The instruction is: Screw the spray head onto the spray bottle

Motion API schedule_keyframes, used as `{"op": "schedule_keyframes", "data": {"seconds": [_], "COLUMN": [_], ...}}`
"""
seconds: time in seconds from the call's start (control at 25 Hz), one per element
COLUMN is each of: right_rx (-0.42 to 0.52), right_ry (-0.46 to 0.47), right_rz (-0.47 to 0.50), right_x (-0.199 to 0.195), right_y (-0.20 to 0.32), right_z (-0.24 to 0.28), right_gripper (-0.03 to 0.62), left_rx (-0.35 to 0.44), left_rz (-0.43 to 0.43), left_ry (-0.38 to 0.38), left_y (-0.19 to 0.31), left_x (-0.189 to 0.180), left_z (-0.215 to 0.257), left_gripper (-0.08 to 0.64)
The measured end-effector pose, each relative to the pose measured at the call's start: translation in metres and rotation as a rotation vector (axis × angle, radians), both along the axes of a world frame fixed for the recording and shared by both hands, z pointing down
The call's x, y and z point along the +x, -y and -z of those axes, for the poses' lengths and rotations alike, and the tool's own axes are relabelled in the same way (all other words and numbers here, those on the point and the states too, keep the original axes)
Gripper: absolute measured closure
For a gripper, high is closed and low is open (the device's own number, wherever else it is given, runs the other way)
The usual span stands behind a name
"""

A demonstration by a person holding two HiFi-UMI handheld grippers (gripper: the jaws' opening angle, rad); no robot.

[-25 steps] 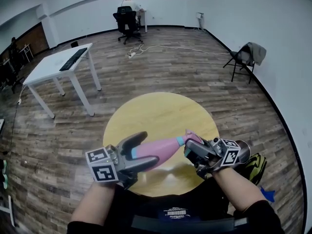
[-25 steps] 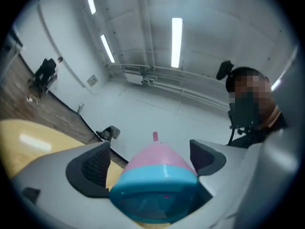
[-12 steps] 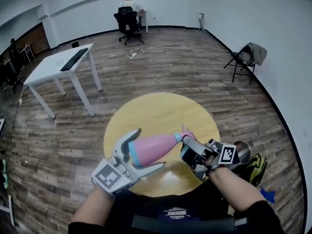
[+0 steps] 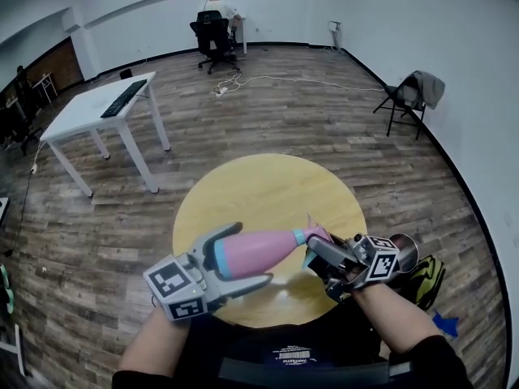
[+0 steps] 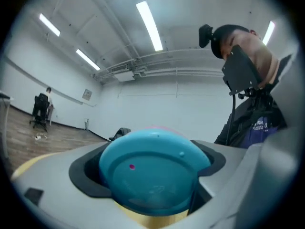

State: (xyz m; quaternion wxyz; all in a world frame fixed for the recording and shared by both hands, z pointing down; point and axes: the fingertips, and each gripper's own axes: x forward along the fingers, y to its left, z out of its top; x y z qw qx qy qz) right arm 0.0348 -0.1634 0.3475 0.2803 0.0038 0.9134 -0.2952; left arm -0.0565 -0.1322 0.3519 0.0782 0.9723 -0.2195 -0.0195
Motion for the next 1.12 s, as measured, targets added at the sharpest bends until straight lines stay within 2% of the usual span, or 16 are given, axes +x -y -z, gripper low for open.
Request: {"op": "schedule_keyframes", "data": {"seconds": [0.12,0.28,0.44,0.52,0.56,0.6,0.68,0.76,0.84,0.96,1.04,1.12], "right_rx": [0.117,0.267,0.371,0.393,0.387,0.371,0.314,0.232,0.12,-0.066,-0.14,-0.195], "right_ry": [-0.052,-0.083,-0.092,-0.096,-0.096,-0.09,-0.057,-0.013,0.044,0.146,0.179,0.211], "right_rz": [-0.009,-0.008,0.013,0.022,0.025,0.027,0.034,0.028,0.007,-0.006,-0.007,-0.009], "right_x": [0.0,0.004,0.006,0.008,0.009,0.01,0.011,0.013,0.018,0.026,0.024,0.02], "right_y": [-0.01,-0.025,-0.038,-0.041,-0.04,-0.038,-0.032,-0.022,-0.005,0.014,0.019,0.022], "right_z": [0.007,0.014,0.014,0.015,0.015,0.014,0.013,0.011,0.008,0.002,0.002,0.004], "right_gripper": [0.488,0.488,0.488,0.488,0.488,0.488,0.489,0.489,0.491,0.491,0.491,0.491], "left_rx": [-0.172,-0.472,-0.747,-0.839,-0.847,-0.823,-0.707,-0.537,-0.336,-0.067,0.066,0.174], "left_rz": [-0.088,-0.236,-0.378,-0.424,-0.426,-0.413,-0.352,-0.263,-0.157,-0.01,0.064,0.102], "left_ry": [-0.078,-0.24,-0.352,-0.389,-0.396,-0.395,-0.381,-0.36,-0.312,-0.147,-0.028,0.05], "left_y": [-0.003,-0.009,-0.016,-0.019,-0.019,-0.017,-0.011,-0.003,0.004,0.008,0.009,0.008], "left_x": [0.003,0.009,0.013,0.016,0.018,0.018,0.016,0.011,0.003,-0.003,-0.004,-0.001], "left_z": [-0.01,-0.017,-0.026,-0.027,-0.027,-0.026,-0.021,-0.011,0.003,0.012,0.009,0.006], "left_gripper": [0.04,0.04,0.04,0.04,0.04,0.04,0.035,0.03,0.031,0.031,0.029,0.029]}}
